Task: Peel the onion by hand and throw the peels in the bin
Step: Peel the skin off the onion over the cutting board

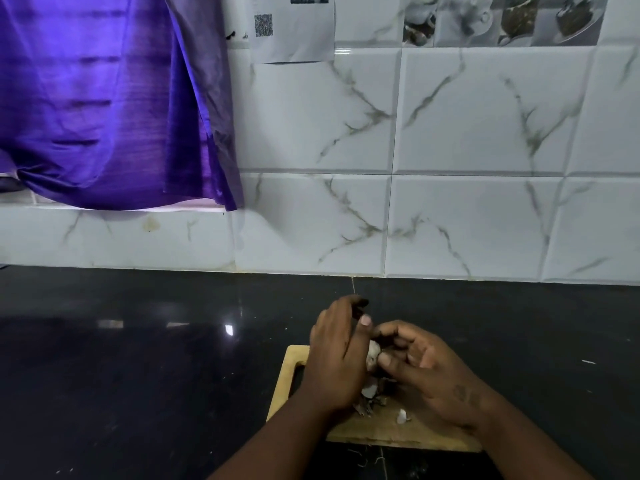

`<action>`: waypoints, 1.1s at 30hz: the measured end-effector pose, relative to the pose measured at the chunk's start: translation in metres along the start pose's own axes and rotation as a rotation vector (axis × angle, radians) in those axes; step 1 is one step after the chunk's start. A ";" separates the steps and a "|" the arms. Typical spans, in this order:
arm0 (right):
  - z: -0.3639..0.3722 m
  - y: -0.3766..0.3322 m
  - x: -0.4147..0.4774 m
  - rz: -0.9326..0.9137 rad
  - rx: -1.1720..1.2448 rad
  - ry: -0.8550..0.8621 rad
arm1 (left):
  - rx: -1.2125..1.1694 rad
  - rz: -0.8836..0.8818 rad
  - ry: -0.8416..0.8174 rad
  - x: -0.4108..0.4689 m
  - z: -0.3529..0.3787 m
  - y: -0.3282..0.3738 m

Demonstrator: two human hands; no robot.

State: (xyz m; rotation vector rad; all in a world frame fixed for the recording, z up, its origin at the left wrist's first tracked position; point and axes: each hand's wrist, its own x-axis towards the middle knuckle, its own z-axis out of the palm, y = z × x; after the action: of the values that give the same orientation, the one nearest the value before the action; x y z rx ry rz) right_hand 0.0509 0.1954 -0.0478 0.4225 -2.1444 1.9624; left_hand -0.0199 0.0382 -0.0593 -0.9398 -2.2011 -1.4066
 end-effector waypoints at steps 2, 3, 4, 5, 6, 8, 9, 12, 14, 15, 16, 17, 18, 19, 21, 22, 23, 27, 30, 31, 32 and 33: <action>-0.004 -0.002 -0.001 -0.018 0.014 -0.020 | -0.240 -0.128 -0.066 0.001 -0.001 0.001; -0.006 -0.003 -0.001 -0.030 0.005 -0.023 | -0.419 -0.210 -0.087 0.003 0.000 0.001; -0.007 -0.005 -0.002 -0.045 -0.007 -0.024 | -0.558 -0.288 -0.102 0.006 0.001 0.000; -0.008 -0.006 -0.002 -0.063 -0.010 -0.025 | -0.637 -0.320 -0.104 0.007 0.003 -0.003; -0.008 -0.007 -0.002 -0.080 0.009 -0.019 | -0.624 -0.331 -0.095 0.009 0.003 -0.005; -0.006 -0.011 -0.002 -0.087 0.131 0.019 | -0.495 -0.286 -0.063 0.010 0.006 -0.014; -0.006 -0.012 -0.001 -0.076 0.217 0.032 | -0.414 -0.246 -0.050 0.010 0.008 -0.019; -0.007 -0.011 0.001 -0.038 0.369 0.101 | -0.430 -0.167 0.039 0.010 0.007 -0.011; -0.008 -0.008 0.002 -0.006 0.397 0.162 | -0.529 -0.139 0.071 0.007 0.001 0.002; -0.007 -0.007 0.003 0.003 0.408 0.194 | -0.556 -0.116 0.056 0.005 -0.001 0.005; -0.006 -0.006 0.004 0.006 0.418 0.216 | -0.557 -0.096 0.030 0.004 -0.002 0.007; -0.005 -0.006 0.004 0.007 0.421 0.229 | -0.535 -0.078 0.006 0.003 -0.002 0.008; -0.004 -0.006 0.004 0.008 0.416 0.236 | -0.490 -0.066 -0.003 0.003 0.000 0.007; -0.004 -0.007 0.003 0.011 0.404 0.243 | -0.447 -0.054 0.005 0.004 0.001 0.005; -0.004 -0.007 0.003 0.021 0.342 0.250 | -0.427 -0.057 0.041 0.005 0.003 0.003; -0.003 -0.006 0.004 0.029 0.307 0.250 | -0.446 -0.068 0.043 0.005 0.003 0.002; -0.001 -0.005 0.004 0.036 0.282 0.252 | -0.471 -0.080 0.033 0.005 0.002 0.002; 0.001 -0.007 0.004 0.038 0.231 0.266 | -0.541 -0.136 -0.012 0.004 0.002 0.002; 0.000 -0.007 0.004 0.028 0.191 0.277 | -0.523 -0.153 -0.029 0.003 0.002 0.002; 0.000 -0.006 0.004 0.026 0.183 0.285 | -0.520 -0.157 -0.027 0.004 0.002 0.002; 0.000 -0.005 0.004 0.021 0.179 0.295 | -0.522 -0.161 -0.022 0.004 0.002 0.003; 0.001 -0.005 0.004 0.013 0.174 0.304 | -0.523 -0.168 -0.018 0.004 0.002 0.003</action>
State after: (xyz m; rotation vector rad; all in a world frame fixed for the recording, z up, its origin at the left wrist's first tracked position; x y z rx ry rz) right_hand 0.0484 0.1941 -0.0418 0.1256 -1.8037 2.0750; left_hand -0.0204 0.0423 -0.0558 -0.9409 -1.9941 -2.1224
